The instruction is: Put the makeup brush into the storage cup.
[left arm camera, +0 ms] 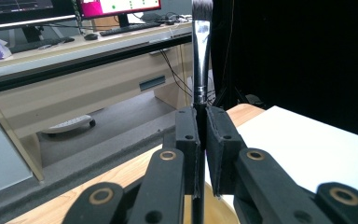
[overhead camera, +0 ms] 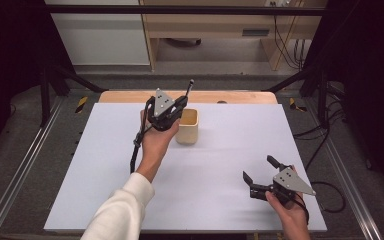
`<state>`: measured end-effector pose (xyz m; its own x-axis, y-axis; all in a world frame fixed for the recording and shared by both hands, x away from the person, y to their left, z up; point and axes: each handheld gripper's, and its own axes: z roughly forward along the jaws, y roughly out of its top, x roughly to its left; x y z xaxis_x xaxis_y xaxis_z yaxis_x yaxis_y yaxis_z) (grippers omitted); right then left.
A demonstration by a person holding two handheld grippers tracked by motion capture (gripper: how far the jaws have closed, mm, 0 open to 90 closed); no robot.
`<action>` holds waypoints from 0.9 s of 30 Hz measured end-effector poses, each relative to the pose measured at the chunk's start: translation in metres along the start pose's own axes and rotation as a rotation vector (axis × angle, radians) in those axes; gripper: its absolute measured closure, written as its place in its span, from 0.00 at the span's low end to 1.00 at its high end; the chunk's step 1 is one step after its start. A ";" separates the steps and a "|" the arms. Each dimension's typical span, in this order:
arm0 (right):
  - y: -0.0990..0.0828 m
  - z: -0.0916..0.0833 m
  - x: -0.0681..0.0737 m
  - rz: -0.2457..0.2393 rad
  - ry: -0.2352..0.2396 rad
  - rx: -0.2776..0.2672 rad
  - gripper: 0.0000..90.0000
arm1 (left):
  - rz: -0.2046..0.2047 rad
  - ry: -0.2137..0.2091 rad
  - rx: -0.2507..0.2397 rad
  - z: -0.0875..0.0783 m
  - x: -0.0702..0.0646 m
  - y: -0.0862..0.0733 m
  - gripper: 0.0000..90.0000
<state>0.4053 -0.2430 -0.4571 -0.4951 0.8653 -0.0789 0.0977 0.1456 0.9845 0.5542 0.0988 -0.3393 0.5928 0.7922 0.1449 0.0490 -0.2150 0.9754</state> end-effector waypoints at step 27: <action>0.000 0.000 0.000 0.023 0.000 0.007 0.03 | -0.045 0.011 -0.047 0.005 0.011 -0.008 0.93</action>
<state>0.4054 -0.2429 -0.4575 -0.4928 0.8683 -0.0562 0.1154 0.1292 0.9849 0.5644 0.1068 -0.3468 0.5817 0.8070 0.1019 0.0378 -0.1519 0.9877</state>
